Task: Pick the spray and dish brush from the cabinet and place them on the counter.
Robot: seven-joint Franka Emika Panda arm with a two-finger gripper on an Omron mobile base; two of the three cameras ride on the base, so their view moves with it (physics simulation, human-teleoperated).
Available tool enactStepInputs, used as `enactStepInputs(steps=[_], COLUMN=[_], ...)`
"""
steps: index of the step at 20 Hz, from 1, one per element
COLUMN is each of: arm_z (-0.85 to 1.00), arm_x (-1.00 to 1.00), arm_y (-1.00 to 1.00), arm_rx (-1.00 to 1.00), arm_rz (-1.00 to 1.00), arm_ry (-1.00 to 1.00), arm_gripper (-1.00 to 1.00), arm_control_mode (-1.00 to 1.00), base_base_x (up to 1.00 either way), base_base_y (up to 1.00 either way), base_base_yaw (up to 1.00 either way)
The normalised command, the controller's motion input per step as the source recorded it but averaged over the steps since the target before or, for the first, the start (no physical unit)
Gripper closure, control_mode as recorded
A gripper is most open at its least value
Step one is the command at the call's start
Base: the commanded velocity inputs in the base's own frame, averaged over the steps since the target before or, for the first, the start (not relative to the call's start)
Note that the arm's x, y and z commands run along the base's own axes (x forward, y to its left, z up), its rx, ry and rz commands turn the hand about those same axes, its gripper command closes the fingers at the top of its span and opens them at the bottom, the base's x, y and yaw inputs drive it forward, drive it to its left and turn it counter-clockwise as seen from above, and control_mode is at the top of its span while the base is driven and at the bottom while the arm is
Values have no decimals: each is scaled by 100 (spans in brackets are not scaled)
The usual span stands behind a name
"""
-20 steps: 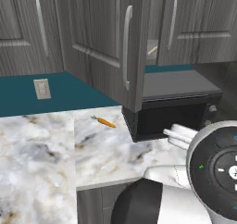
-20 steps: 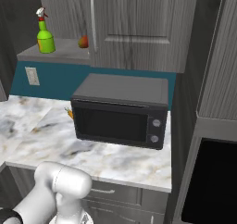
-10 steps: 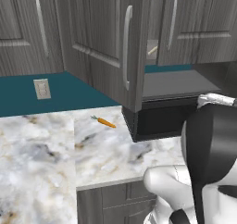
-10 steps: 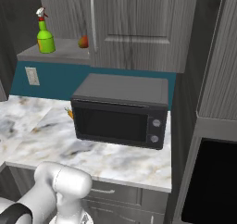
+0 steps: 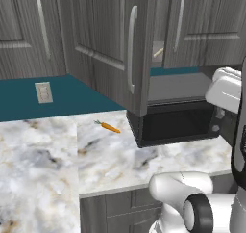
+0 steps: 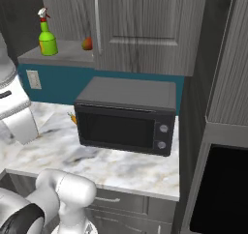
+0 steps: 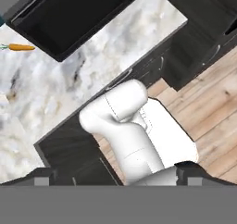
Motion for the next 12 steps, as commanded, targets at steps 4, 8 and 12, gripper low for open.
enactStepInputs(steps=[4, 8, 12], arm_z=[-1, -4, -2], arm_x=[38, 25, 4], arm_y=[1, 9, 26], arm_rx=[42, 45, 41], arm_rz=[0, 0, 0], arm_ry=[37, 24, 21], arm_gripper=[-100, -100, -100], arm_control_mode=[-100, -100, -100], base_base_x=[0, 0, 0], base_base_y=[0, 0, 0], base_base_yaw=[0, 0, 0])
